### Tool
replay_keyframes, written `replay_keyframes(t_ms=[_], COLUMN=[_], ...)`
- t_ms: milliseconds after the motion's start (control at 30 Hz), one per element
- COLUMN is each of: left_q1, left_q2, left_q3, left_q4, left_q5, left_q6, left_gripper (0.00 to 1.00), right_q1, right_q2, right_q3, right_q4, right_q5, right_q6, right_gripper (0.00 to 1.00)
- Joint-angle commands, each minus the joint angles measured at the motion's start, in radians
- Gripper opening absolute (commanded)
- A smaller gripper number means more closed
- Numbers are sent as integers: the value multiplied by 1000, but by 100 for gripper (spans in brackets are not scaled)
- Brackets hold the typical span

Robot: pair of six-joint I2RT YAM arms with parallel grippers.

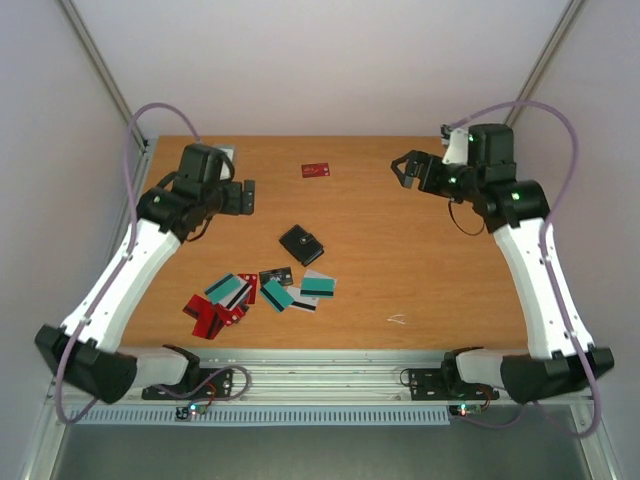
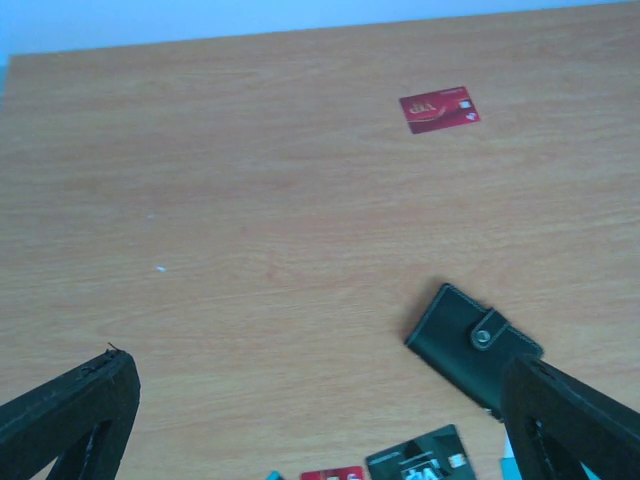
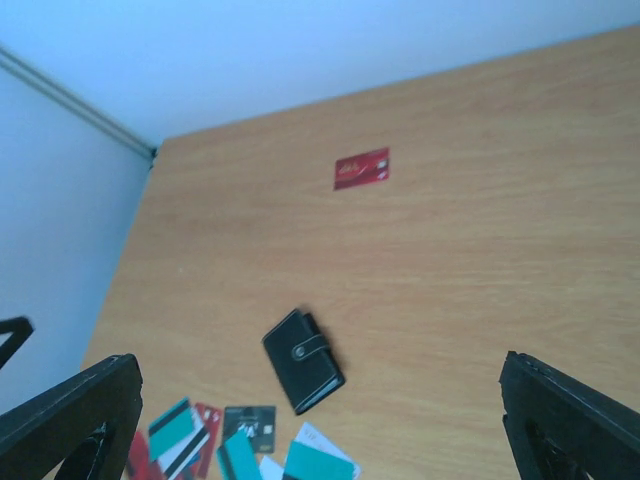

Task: Put the credit cards into the card holder

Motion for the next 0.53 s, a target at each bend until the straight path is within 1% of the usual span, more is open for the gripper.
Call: replay_keyframes(t_ms=[0, 133, 267, 500], left_q1=[5, 5, 5, 5], left_q2=[-137, -202, -209, -227], left_q3=[-134, -190, -199, -205], left_q4=[191, 228, 217, 199], left_q5=[-122, -115, -107, -88], left_q6=[67, 86, 83, 67], left_gripper=[99, 99, 99, 99], right_q1=[-2, -2, -2, -1], right_q2=[-105, -164, -186, -185], right_q3=[-92, -161, -205, -199], right_q4=[68, 96, 116, 129], right_q5=[150, 135, 101, 98], right_q6=[-4, -1, 10, 11], right_gripper=[98, 99, 98, 98])
